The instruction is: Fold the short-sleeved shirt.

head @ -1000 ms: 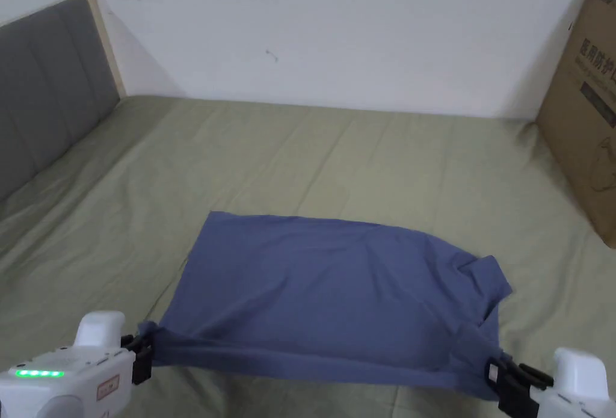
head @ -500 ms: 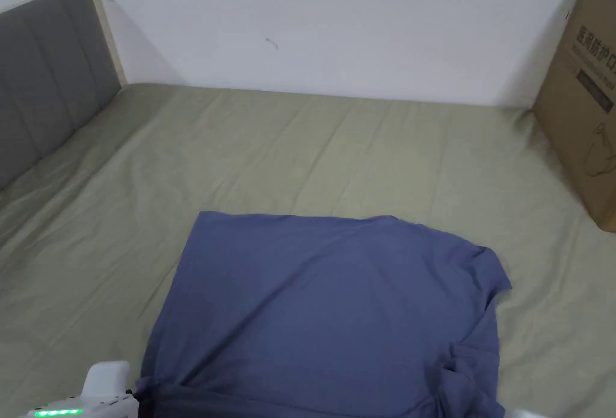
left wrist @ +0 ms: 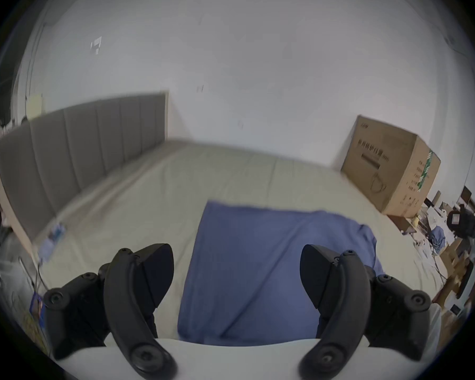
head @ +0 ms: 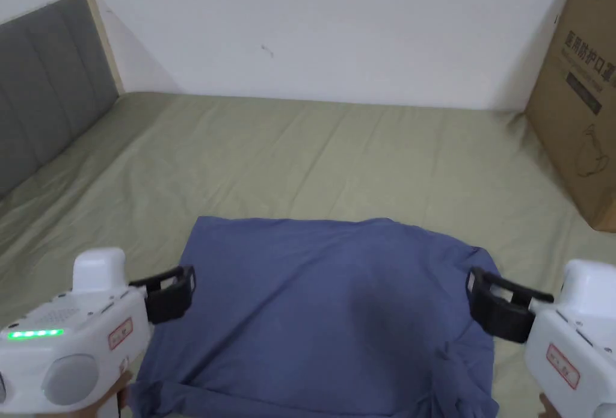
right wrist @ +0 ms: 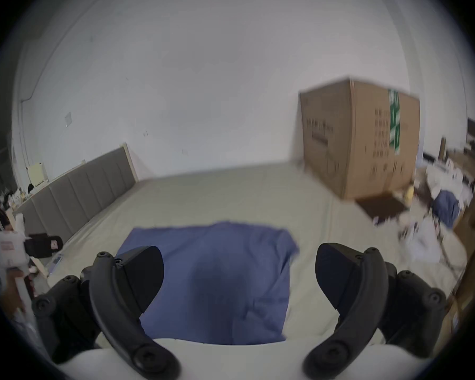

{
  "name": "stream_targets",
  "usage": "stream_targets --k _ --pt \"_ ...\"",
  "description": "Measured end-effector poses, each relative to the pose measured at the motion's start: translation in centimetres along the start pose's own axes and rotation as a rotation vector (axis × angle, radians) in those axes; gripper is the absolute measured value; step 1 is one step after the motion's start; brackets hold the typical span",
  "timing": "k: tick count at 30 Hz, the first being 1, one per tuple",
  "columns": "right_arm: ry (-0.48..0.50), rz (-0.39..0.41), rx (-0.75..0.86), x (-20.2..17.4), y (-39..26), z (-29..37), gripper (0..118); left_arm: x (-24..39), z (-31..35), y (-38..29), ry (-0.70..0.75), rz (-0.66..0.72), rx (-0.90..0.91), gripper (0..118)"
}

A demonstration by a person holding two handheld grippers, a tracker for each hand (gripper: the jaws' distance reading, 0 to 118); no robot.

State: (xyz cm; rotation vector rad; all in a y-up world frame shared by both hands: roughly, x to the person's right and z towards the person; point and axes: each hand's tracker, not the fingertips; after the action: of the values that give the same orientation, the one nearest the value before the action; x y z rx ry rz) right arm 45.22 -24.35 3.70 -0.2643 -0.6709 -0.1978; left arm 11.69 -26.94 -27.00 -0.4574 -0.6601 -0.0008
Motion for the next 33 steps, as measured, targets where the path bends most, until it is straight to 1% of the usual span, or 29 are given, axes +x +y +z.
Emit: stream_targets --k 1,2,3,4,6,7,9,10,13,15,16,21,22,23,24,25,26,27,28,31,33 --pt "-0.009 0.023 0.033 -0.4 0.4 0.2 111 0.6 0.1 0.5 -0.005 -0.018 0.037 95" --pt "-0.024 0.053 0.056 -0.8 0.8 0.2 107 1.2 0.3 1.0 -0.006 -0.036 0.077 89" --pt "-0.046 0.069 0.077 -1.3 1.0 0.4 98 1.9 0.4 1.4 -0.005 -0.051 0.107 76" --pt "-0.054 0.073 0.091 -1.7 1.1 0.5 77 2.4 0.5 1.6 -0.012 -0.061 0.127 52" --pt "-0.055 0.068 0.097 -2.1 1.2 0.6 26 2.9 0.4 1.7 -0.032 -0.061 0.125 3" --pt "-0.058 0.069 0.098 -2.3 1.2 0.6 0 3.1 0.3 1.6 -0.046 -0.061 0.135 0" --pt "-0.074 0.069 0.111 -2.7 0.9 0.7 0 3.3 0.3 1.5 -0.084 -0.031 0.159 0" --pt "-0.072 0.07 0.114 -2.5 0.9 0.6 0 3.3 0.3 1.5 -0.104 -0.022 0.14 0" --pt "-0.072 0.077 0.105 -2.7 0.9 0.6 0 3.4 0.0 0.9 -0.086 -0.05 0.119 0" --pt "-0.065 0.076 0.098 -2.5 0.6 0.5 0 3.1 -0.4 0.2 -0.048 -0.074 0.049 0" --pt "-0.063 0.074 0.094 -2.5 0.6 0.5 0 2.8 -0.5 -0.2 -0.055 -0.076 0.013 0" --pt "-0.058 0.08 0.064 -2.2 -0.2 0.3 0 -0.3 -1.7 -3.8 -0.003 -0.079 -0.201 0" --pt "-0.057 0.083 0.057 -2.1 -0.4 0.1 0 -0.9 -1.9 -4.5 0.003 -0.066 -0.235 0" --pt "-0.057 0.086 0.05 -2.1 -0.5 0.1 0 -1.8 -2.2 -5.2 0.004 -0.052 -0.3 7" --pt "-0.056 0.085 0.044 -2.1 -0.7 0.0 0 -2.5 -2.5 -5.9 0.02 -0.036 -0.336 24" --pt "-0.055 0.083 0.039 -2.1 -0.8 0.0 0 -3.2 -2.6 -6.6 0.028 -0.019 -0.365 55" --pt "-0.054 0.081 0.032 -2.0 -1.1 -0.2 0 -3.9 -2.8 -7.4 0.032 0.004 -0.388 77" --pt "-0.05 0.079 0.024 -1.9 -1.2 -0.3 0 -4.7 -2.9 -8.1 0.032 0.04 -0.419 92" --pt "-0.048 0.077 0.019 -1.9 -1.4 -0.3 0 -5.3 -2.9 -8.8 0.04 0.07 -0.433 103" --pt "-0.049 0.074 0.001 -1.8 -2.0 -0.4 0 -6.6 -3.1 -10.3 0.067 0.089 -0.447 104" --pt "-0.05 0.07 -0.012 -1.7 -2.3 -0.5 0 -6.9 -3.7 -11.1 0.092 0.087 -0.492 103"
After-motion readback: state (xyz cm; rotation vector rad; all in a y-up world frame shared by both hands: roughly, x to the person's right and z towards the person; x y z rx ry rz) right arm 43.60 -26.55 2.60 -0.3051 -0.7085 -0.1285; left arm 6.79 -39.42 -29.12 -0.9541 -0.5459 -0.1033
